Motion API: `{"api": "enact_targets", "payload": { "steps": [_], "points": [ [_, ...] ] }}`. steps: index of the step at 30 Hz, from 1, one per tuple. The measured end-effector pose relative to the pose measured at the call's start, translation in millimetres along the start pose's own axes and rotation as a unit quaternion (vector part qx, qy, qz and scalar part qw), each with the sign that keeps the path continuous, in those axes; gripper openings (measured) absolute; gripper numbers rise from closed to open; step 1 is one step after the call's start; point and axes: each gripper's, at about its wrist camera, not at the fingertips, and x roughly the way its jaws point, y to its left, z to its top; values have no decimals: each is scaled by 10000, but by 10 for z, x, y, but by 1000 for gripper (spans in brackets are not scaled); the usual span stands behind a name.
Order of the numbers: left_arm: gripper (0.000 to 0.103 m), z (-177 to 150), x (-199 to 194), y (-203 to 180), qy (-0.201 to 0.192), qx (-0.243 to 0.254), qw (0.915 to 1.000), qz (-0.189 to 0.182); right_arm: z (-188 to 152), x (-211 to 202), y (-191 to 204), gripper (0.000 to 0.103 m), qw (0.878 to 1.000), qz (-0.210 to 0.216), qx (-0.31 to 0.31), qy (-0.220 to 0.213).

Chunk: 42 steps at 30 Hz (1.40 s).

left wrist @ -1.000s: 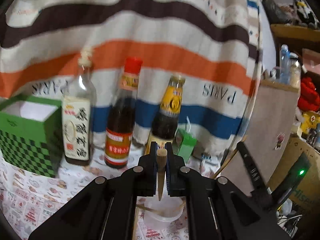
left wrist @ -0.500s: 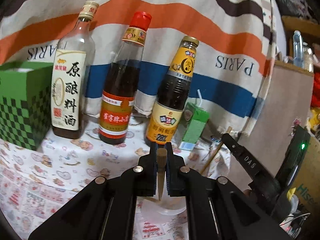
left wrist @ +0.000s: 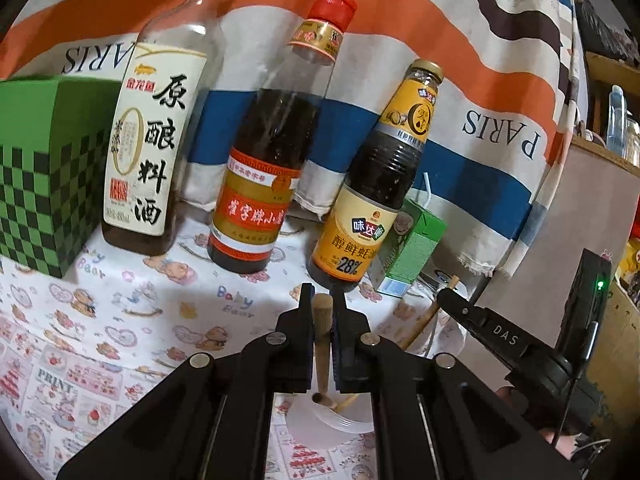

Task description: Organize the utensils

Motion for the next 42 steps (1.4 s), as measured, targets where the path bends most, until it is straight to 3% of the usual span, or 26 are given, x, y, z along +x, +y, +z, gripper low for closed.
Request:
{"api": "enact_targets", "payload": {
  "steps": [5, 8, 10, 12, 17, 21, 23, 30, 32, 35, 38, 40, 42],
  "points": [
    [14, 16, -62, 11, -120, -6, 9994, 336, 57, 2, 7, 9, 9999, -100, -18, 139],
    [24, 52, -123, -10, -212, 163, 9973, 678, 80, 41, 56, 32, 9988, -109, -162, 442],
    [30, 94, -211, -25, -385, 351, 9948, 878, 99, 3, 76, 56, 9990, 60, -162, 415],
    [42, 142, -288, -23, -478, 421, 9934, 958, 118, -59, 113, 66, 9993, 57, -239, 274],
    [63, 233, -441, -20, -647, 424, 9916, 1034, 158, -200, 193, 77, 9990, 174, -413, 34],
    [66, 284, -559, -123, -774, 920, 9840, 1312, 168, -304, 262, 86, 9983, 363, -444, -86],
    [69, 279, -680, -142, -962, 1110, 9754, 1642, 164, -342, 323, 86, 9974, 434, -569, -129],
    [102, 145, -1140, 16, -911, 1346, 9664, 1991, 12, -505, 494, 87, 9963, 343, -755, -241],
    [102, 60, -1233, 63, -912, 1440, 9628, 2098, -54, -569, 548, 89, 9955, 305, -877, -193],
    [102, -85, -1312, 178, -742, 1411, 9677, 1955, -225, -705, 648, 91, 9922, 239, -1220, -71],
    [102, -235, -1300, 321, -498, 1145, 9756, 1808, -371, -835, 640, 93, 9936, 199, -1103, -154],
    [102, -352, -1275, 431, -320, 953, 9801, 1710, -499, -911, 606, 103, 9949, 319, -943, -172],
    [102, -510, -1240, 543, -158, 898, 9811, 1707, -628, -898, 587, 103, 9940, 535, -947, -60]
  ]
}}
